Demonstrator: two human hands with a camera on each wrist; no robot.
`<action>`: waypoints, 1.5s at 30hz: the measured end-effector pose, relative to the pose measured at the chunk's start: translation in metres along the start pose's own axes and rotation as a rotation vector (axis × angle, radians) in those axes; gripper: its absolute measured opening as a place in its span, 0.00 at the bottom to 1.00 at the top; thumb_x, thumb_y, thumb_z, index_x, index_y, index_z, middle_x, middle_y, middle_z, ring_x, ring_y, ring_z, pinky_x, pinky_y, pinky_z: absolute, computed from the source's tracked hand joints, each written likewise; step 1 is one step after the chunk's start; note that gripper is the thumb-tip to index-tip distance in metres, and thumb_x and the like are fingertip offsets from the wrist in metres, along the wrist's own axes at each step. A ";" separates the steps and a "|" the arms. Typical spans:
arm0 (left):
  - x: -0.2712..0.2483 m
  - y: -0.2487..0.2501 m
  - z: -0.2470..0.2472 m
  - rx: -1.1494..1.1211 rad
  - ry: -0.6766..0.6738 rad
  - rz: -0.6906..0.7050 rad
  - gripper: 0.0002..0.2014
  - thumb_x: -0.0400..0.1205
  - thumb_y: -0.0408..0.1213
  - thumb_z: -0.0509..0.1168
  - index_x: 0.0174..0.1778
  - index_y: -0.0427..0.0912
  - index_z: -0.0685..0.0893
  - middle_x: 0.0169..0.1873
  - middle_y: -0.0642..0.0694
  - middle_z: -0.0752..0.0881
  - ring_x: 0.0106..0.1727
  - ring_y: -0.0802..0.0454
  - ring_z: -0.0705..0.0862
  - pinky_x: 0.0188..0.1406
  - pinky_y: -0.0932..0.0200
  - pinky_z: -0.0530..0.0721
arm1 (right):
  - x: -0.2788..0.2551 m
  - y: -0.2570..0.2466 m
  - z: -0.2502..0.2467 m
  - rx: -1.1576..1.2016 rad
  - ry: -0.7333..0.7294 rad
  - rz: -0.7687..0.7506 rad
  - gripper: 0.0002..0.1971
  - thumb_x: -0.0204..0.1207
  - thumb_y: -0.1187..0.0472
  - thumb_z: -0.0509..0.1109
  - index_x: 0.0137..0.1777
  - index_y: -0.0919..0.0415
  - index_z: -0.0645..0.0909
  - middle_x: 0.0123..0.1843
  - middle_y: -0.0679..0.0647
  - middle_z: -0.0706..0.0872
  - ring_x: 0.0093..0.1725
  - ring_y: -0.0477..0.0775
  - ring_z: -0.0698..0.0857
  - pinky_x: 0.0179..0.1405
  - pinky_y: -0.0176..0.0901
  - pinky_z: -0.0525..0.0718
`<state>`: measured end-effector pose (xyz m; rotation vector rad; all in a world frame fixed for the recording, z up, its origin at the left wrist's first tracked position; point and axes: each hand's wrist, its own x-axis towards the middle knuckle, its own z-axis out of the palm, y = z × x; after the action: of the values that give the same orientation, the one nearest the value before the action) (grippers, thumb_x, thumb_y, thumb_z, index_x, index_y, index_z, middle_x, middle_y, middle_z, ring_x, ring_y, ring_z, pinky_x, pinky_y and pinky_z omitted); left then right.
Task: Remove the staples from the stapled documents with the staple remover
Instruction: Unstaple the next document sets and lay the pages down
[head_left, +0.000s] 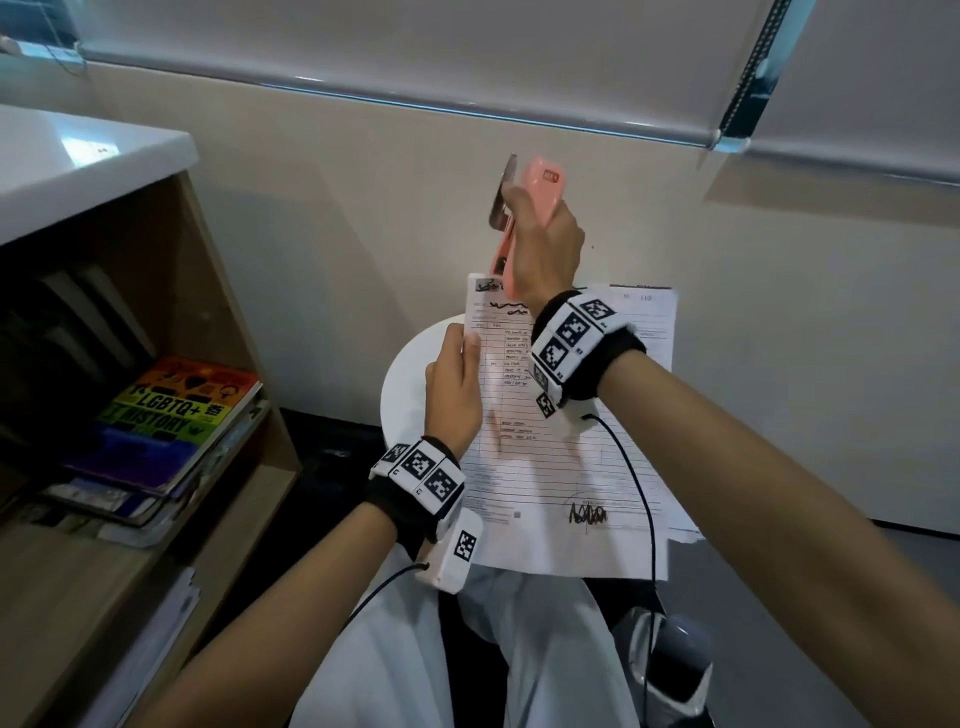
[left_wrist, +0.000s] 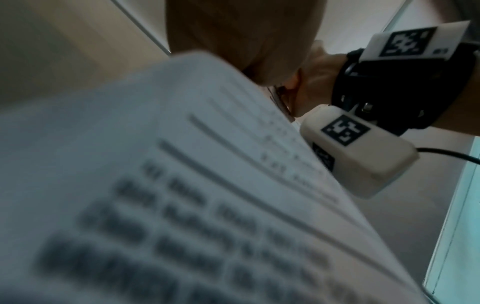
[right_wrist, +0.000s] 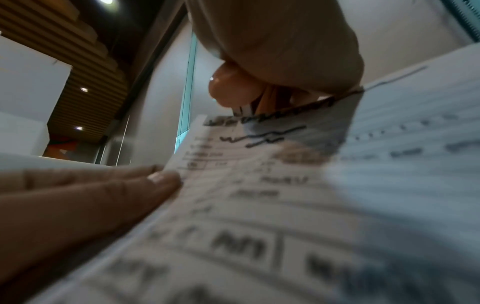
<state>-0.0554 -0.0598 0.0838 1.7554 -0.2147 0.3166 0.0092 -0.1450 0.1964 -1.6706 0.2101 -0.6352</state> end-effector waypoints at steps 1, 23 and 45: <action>0.000 0.001 -0.001 0.005 0.002 -0.004 0.14 0.89 0.49 0.48 0.48 0.46 0.75 0.37 0.57 0.84 0.45 0.48 0.84 0.50 0.40 0.83 | -0.001 0.004 0.002 -0.032 -0.001 -0.008 0.14 0.74 0.43 0.68 0.39 0.54 0.82 0.30 0.44 0.83 0.32 0.47 0.83 0.39 0.43 0.82; 0.017 -0.025 -0.016 0.068 0.003 -0.004 0.15 0.89 0.48 0.49 0.57 0.45 0.77 0.42 0.62 0.83 0.47 0.56 0.85 0.52 0.50 0.84 | 0.013 0.019 -0.061 0.203 0.127 0.099 0.24 0.63 0.42 0.73 0.58 0.49 0.75 0.58 0.58 0.84 0.58 0.62 0.83 0.47 0.53 0.87; 0.018 -0.127 0.039 0.999 -0.146 -0.566 0.48 0.65 0.67 0.71 0.66 0.31 0.67 0.67 0.35 0.69 0.69 0.37 0.68 0.63 0.41 0.72 | 0.014 0.217 -0.237 -0.448 -0.040 0.716 0.14 0.75 0.54 0.71 0.49 0.68 0.81 0.41 0.60 0.84 0.37 0.58 0.80 0.43 0.49 0.78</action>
<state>0.0054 -0.0709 -0.0356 2.7204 0.4165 -0.1682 -0.0559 -0.3999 0.0108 -1.8608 0.9267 -0.0051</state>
